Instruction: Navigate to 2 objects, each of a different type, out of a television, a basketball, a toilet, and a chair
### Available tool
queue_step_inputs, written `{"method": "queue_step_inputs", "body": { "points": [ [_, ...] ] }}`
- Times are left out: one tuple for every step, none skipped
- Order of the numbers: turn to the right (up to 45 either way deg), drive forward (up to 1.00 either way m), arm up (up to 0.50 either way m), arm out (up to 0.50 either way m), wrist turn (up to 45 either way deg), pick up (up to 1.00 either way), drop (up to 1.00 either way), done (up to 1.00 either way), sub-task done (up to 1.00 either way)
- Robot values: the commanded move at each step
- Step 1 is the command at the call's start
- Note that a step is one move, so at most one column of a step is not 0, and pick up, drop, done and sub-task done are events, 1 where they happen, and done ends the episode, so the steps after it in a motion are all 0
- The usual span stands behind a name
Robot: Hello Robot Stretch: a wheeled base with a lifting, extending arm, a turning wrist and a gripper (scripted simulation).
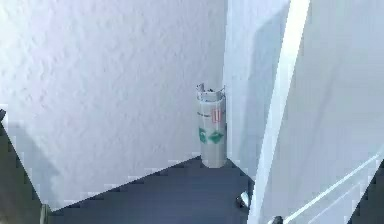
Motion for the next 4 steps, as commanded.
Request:
{"method": "queue_step_inputs", "body": {
  "points": [
    [-45.0,0.00,0.00,0.00,0.0,0.00,0.00,0.00,0.00],
    [-45.0,0.00,0.00,0.00,0.0,0.00,0.00,0.00,0.00],
    [-27.0,0.00,0.00,0.00,0.0,0.00,0.00,0.00,0.00],
    [0.0,0.10,0.00,0.00,0.0,0.00,0.00,0.00,0.00]
  ]
}}
